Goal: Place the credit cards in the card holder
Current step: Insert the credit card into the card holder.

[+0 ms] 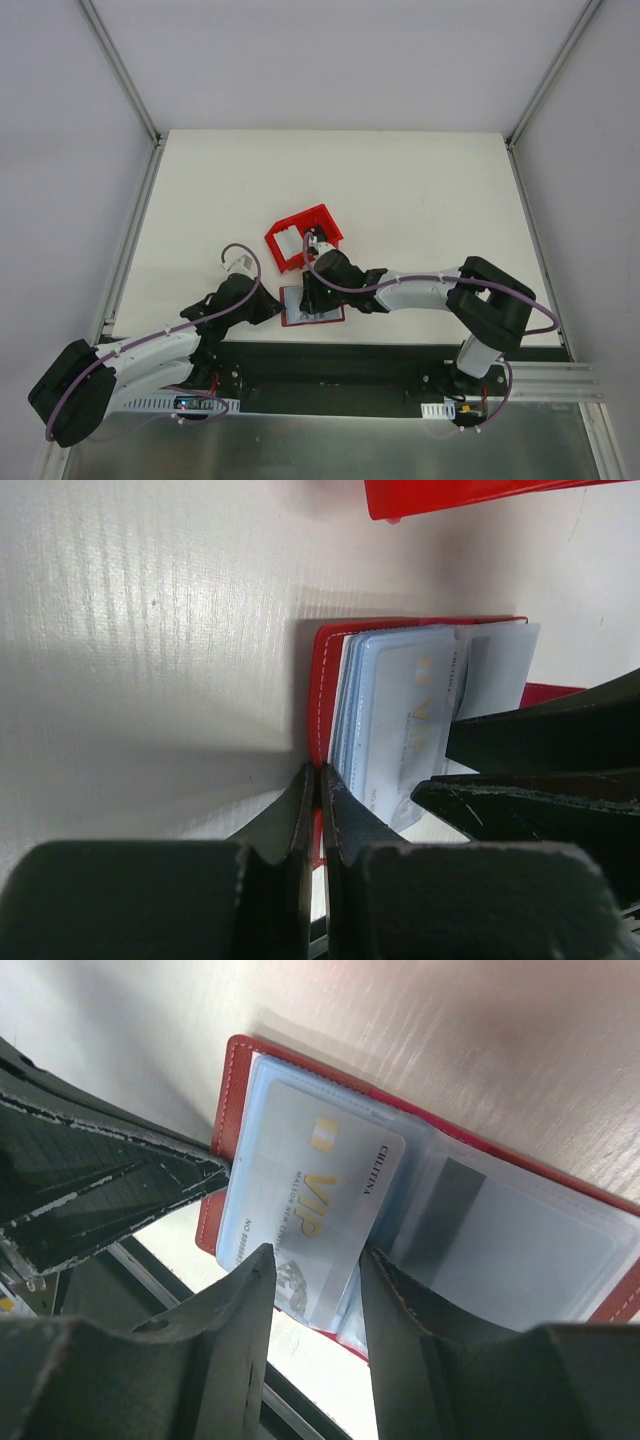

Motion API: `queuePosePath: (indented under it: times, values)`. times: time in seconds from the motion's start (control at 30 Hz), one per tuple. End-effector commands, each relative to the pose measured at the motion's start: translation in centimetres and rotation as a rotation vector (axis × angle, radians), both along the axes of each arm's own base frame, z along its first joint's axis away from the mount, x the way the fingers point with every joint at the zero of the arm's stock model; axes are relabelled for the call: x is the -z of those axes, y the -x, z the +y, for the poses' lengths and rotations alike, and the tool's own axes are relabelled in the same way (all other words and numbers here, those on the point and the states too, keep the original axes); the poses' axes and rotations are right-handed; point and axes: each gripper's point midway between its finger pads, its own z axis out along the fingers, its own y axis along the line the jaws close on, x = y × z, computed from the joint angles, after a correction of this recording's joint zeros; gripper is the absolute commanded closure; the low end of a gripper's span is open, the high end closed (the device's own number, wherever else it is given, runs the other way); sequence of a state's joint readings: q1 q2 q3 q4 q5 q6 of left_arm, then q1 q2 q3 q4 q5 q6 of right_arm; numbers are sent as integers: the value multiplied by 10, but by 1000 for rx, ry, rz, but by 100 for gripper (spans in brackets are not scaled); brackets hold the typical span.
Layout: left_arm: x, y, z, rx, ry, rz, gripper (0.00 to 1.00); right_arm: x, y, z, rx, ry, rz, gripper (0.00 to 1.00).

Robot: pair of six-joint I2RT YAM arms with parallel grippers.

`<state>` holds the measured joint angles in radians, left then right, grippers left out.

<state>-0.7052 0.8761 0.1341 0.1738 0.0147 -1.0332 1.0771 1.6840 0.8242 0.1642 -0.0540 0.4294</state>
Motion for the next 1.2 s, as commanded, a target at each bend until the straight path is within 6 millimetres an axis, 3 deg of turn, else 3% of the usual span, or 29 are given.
queuePosePath:
  times: [0.0,0.17,0.33,0.4,0.57,0.77,1.0,1.17]
  values:
    - [-9,-3,-6,15,16,-11,100,-16,-5,17,12,-45,-2,59]
    - [-9,-2,-6,17,20,-12,100,-22,-2,23,-21,-41,-19,71]
    - [-10,-3,-6,17,22,-15,100,-22,-1,19,-1,75,-43,75]
    - [-11,-3,-7,18,24,-14,100,-23,2,21,-13,86,-33,70]
    - [-12,-3,-6,12,28,-19,100,-21,-6,-1,77,179,-59,66]
    - [-12,-2,-4,8,32,-24,100,-28,-13,-14,100,183,-91,60]
    - [-22,-1,-9,33,62,-43,100,-48,-10,-4,42,138,-115,58]
    - [-38,-2,-16,58,104,-80,100,-47,-3,8,20,142,-111,56]
